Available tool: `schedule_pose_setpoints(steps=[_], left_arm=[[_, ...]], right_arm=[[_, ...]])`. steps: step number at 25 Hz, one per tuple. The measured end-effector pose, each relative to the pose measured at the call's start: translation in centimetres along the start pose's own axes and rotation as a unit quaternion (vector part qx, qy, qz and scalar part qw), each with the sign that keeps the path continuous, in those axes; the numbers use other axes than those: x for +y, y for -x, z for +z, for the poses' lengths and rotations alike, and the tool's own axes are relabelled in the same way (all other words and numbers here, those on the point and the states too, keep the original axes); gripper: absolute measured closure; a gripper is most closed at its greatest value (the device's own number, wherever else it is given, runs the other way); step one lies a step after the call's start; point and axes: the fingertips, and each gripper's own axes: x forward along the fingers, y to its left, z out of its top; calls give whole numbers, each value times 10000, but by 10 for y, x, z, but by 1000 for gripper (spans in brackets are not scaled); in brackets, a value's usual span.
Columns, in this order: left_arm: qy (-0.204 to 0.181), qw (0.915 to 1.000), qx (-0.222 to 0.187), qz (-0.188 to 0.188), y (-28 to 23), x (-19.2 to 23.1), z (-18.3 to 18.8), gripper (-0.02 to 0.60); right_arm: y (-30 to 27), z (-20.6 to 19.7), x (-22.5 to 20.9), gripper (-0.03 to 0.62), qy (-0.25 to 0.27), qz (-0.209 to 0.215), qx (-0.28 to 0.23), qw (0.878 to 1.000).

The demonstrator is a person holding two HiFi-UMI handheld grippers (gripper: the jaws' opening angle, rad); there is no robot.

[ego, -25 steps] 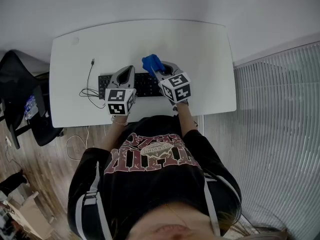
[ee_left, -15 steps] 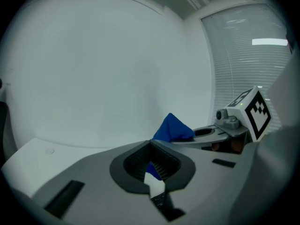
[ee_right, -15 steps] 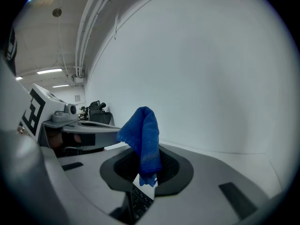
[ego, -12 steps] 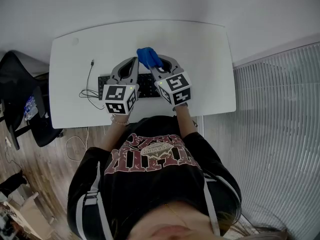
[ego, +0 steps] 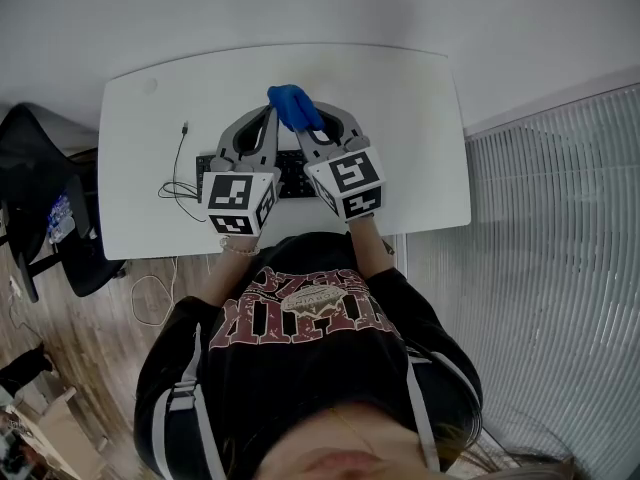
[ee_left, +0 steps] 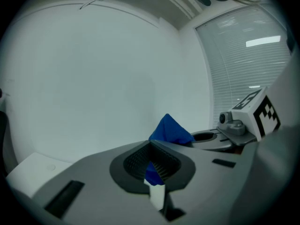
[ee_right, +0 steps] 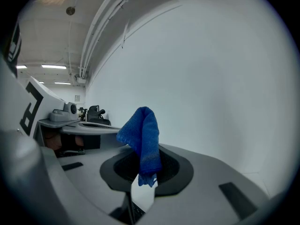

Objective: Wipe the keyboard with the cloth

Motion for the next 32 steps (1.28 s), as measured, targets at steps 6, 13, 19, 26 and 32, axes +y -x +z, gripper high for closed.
schedule_pose_setpoints(steps=[6,13,19,26,32], left_arm=[[-16,10000,3,20,0,3,-3,549],[-49,10000,-13,-1,0,2,-1,548],[-165,9999,-13,4,-1,2,-2,548],[-129,9999,-14,-49,-1,-2,3,548],[-142,9999,-19,-65,0,0,-1,549]], right_arm=[[-4,-1,4,530,14,1,-11,10000],[-6,2,5,530,-3,-9,-44,10000],[-8,-2,6,530,-1,33,15,10000],[-3,4,6,530,15,23,12,10000],[-5,2,9,530,26,11,-19,10000]])
